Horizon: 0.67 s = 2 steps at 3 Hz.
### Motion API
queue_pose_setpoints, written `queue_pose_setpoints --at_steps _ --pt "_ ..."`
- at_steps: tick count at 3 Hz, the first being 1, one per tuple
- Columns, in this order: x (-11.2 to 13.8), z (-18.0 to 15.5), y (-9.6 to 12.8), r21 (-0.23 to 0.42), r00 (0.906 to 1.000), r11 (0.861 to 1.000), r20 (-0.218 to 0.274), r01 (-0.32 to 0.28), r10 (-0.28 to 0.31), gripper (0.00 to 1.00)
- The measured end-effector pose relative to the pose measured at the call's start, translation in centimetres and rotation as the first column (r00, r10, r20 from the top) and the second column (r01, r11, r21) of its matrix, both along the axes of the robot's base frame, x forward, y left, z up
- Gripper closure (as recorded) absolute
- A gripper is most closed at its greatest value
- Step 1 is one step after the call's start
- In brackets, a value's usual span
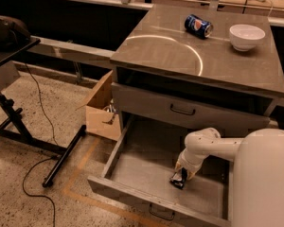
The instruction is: Pick rxbar blueberry from middle drawer and place on counter
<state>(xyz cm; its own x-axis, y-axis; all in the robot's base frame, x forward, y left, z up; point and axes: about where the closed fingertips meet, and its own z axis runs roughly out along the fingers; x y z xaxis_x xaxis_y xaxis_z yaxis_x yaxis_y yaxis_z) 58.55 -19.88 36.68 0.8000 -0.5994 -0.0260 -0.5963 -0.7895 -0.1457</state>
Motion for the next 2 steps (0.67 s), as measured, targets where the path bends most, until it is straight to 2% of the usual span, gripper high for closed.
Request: queue_pose_setpoints --at_steps 1,2 --pt "-0.2 1.1 0.1 0.034 1.0 0.999 0.005 0.005 -0.005 0.98" --pt "-0.9 3.4 -0.1 0.09 0.9998 0.996 0.018 0.004 -0.005 1.0"
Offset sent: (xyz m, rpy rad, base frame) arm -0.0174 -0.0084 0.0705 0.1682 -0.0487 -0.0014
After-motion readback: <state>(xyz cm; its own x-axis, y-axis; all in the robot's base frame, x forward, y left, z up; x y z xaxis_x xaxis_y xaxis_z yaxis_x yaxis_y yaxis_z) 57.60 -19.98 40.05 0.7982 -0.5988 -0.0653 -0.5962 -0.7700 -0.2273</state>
